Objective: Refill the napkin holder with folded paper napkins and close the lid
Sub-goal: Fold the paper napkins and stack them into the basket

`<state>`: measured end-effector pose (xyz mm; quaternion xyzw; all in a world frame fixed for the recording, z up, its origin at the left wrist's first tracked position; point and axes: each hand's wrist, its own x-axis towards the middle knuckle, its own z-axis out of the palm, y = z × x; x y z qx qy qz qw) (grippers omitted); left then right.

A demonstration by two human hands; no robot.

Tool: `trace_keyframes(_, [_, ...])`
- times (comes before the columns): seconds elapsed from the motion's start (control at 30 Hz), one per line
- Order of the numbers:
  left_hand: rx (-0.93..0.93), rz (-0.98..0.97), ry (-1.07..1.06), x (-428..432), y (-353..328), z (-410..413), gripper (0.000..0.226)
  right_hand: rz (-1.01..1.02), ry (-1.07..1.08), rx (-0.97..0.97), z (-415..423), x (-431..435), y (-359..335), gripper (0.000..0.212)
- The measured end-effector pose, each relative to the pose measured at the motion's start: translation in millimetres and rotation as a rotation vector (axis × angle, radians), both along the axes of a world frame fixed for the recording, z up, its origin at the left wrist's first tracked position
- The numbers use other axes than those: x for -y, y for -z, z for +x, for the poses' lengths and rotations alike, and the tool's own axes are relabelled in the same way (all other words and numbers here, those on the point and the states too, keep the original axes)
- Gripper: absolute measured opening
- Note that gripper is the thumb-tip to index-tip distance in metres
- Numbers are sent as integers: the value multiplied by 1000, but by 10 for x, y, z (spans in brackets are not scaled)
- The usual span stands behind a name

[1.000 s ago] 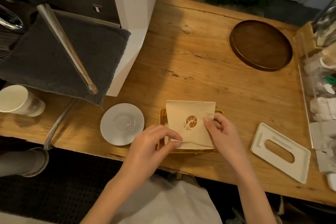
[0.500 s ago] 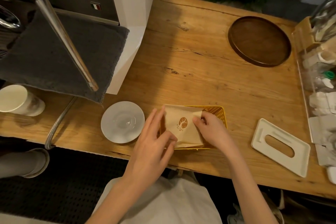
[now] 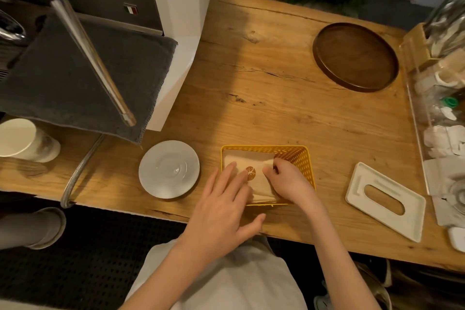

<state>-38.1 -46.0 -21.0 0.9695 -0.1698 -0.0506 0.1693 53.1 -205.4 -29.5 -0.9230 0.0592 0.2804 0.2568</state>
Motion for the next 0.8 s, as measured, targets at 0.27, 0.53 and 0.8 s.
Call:
trace_keyframes(0.27, [-132, 170, -8, 93, -165, 121, 75, -30, -3, -26, 8, -6, 11, 27])
trace_keyframes(0.53, [-231, 266, 3, 163, -228, 225, 67, -101, -60, -34, 45, -13, -27, 24])
trace_keyframes(0.8, [-252, 312, 44, 187, -240, 260, 50, -271, -29, 123, -125, -88, -179, 39])
